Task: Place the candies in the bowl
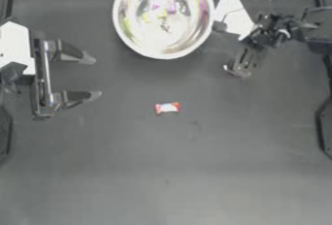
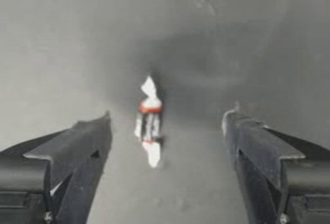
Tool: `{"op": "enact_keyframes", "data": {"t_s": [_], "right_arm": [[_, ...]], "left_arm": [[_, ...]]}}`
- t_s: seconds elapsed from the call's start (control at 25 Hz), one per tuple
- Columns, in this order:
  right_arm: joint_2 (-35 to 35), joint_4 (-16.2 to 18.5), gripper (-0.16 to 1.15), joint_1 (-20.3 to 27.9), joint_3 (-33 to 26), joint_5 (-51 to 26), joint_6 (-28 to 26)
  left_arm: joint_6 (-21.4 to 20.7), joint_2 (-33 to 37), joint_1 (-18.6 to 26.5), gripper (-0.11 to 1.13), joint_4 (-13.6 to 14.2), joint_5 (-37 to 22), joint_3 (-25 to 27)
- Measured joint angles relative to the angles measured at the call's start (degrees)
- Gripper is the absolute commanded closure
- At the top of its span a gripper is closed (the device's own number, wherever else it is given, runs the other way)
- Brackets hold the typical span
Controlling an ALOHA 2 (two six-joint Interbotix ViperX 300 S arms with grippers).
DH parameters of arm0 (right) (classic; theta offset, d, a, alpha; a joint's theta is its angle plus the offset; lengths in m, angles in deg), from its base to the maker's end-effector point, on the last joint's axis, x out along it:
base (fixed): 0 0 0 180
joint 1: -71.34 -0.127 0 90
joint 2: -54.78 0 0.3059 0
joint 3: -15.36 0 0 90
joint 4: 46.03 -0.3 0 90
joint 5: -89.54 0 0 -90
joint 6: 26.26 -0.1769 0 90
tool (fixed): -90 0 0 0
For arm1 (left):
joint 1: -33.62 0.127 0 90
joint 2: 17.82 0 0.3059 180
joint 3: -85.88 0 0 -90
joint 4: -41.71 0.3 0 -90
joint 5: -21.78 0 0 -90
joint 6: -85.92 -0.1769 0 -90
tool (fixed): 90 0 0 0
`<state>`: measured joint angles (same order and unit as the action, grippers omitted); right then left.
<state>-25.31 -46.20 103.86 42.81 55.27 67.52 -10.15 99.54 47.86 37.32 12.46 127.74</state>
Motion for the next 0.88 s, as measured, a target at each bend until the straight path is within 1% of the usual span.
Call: {"op": "enact_keyframes", "data": {"t_s": [0.24,0.36,0.88], "right_arm": [[2.55,-0.44,0.01,-0.09,0.00,0.79,-0.09],[2.99,-0.97,0.02,-0.18,0.00,0.79,-0.09],[4.48,-1.14,0.03,-1.85,0.00,0.97,-0.35]], "left_arm": [[0.09,0.00,-0.26,0.02,0.00,0.00,0.44],[0.09,0.09,-0.26,0.02,0.00,0.00,0.53],[0.79,0.00,-0.26,0.02,0.00,0.09,0.62]]}}
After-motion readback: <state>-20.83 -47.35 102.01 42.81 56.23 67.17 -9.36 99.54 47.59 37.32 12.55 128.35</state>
